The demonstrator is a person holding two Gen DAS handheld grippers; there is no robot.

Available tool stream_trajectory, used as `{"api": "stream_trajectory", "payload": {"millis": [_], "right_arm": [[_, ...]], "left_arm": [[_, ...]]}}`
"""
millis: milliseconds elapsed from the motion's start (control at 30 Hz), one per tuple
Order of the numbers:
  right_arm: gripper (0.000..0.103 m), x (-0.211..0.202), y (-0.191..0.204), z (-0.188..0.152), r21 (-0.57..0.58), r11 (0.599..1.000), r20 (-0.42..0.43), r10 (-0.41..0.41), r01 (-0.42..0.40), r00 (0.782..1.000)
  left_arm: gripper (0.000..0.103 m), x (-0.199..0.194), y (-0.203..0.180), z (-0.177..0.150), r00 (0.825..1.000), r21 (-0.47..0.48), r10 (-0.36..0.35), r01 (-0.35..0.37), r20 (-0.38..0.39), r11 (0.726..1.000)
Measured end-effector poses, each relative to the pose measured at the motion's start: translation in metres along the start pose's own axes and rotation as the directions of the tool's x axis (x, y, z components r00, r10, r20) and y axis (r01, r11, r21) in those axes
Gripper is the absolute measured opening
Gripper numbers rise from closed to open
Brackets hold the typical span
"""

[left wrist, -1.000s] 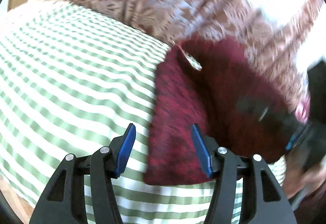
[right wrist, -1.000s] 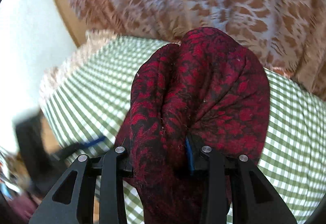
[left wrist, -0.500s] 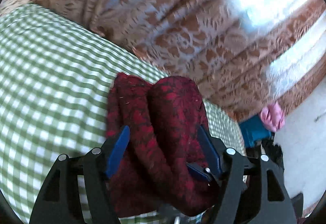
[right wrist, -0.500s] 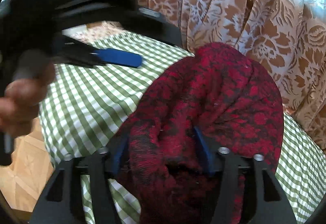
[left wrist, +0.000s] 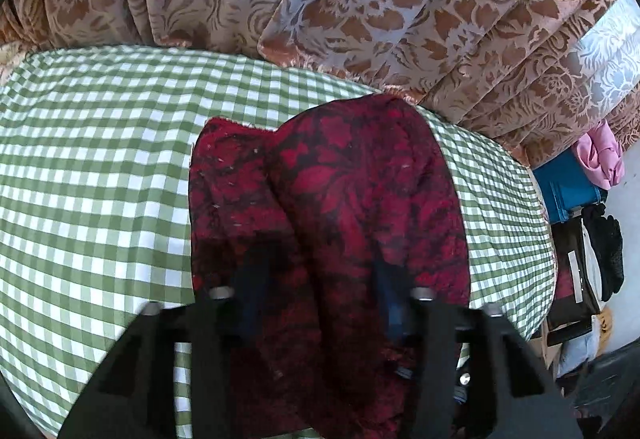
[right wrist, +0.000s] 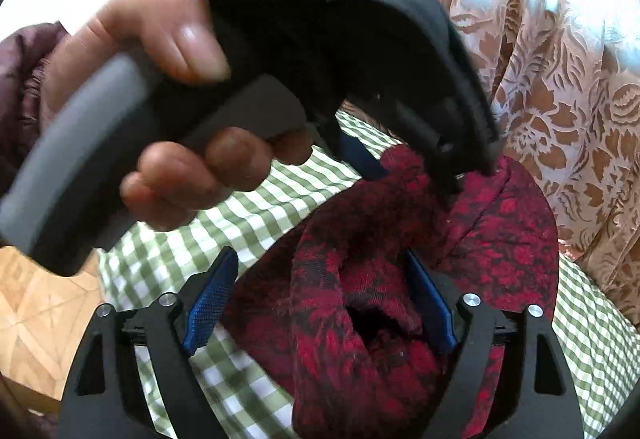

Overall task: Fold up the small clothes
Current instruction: 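Fold the lifted sweater over with the right gripper while the left gripper grasps it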

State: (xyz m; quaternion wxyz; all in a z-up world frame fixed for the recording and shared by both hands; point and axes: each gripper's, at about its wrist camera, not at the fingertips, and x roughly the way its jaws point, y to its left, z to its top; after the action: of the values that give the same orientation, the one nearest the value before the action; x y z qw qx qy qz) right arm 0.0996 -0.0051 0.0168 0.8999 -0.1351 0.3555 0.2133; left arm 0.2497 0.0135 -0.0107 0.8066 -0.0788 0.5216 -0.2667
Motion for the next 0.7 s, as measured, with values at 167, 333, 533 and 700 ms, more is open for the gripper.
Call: {"api": "stream_trajectory", "payload": {"millis": [167, 333, 533, 700], "right_arm": [[0.090, -0.052, -0.027, -0.010, 0.117, 0.965, 0.043, 0.230, -0.234, 0.972], [0.081, -0.103, -0.082, -0.030, 0.308, 0.889, 0.104, 0.323, -0.339, 0.941], [0.058, -0.075, -0.087, -0.039, 0.313, 0.936, -0.007, 0.170, -0.159, 0.985], [0.058, -0.035, -0.045, -0.026, 0.218, 0.970, -0.076, 0.128, -0.109, 0.989]], "left_arm": [[0.025, -0.018, -0.013, -0.003, 0.997, 0.077, 0.058, -0.063, 0.055, 0.995], [0.011, -0.038, -0.016, 0.002, 0.993, 0.109, 0.066, -0.077, 0.100, 0.991], [0.011, -0.038, -0.009, -0.002, 0.991, 0.100, 0.095, -0.104, 0.095, 0.990], [0.011, -0.039, 0.018, -0.011, 0.980, 0.055, 0.176, -0.182, 0.091, 0.982]]}}
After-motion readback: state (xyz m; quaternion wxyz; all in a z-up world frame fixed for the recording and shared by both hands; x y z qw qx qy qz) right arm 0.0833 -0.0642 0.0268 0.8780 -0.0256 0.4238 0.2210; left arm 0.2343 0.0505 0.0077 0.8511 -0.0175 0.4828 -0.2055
